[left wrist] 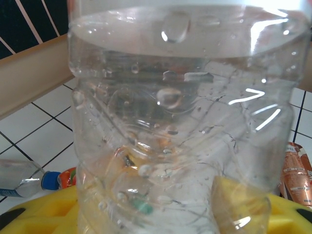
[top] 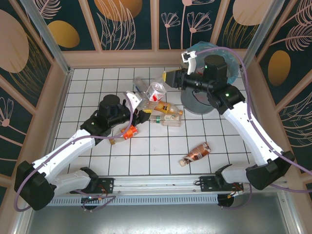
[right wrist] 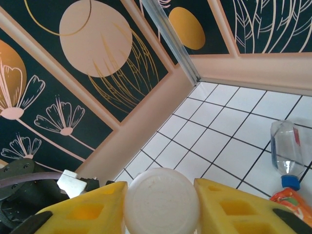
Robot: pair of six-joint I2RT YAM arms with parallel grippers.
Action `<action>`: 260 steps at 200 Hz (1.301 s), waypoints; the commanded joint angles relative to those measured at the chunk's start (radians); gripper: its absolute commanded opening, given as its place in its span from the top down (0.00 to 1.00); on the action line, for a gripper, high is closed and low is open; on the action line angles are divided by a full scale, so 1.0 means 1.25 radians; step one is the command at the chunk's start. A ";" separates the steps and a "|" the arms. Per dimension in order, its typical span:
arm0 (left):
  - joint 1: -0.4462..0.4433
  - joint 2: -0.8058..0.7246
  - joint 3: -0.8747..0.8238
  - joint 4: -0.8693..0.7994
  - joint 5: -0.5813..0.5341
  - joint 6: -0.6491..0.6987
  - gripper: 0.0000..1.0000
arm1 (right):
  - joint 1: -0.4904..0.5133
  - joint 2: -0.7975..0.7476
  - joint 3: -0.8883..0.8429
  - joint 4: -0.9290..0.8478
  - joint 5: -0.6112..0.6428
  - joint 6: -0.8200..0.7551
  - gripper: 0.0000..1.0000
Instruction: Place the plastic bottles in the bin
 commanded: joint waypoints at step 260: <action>-0.002 -0.094 -0.043 0.095 -0.073 -0.041 0.01 | -0.179 -0.037 0.069 -0.043 0.739 -0.338 1.00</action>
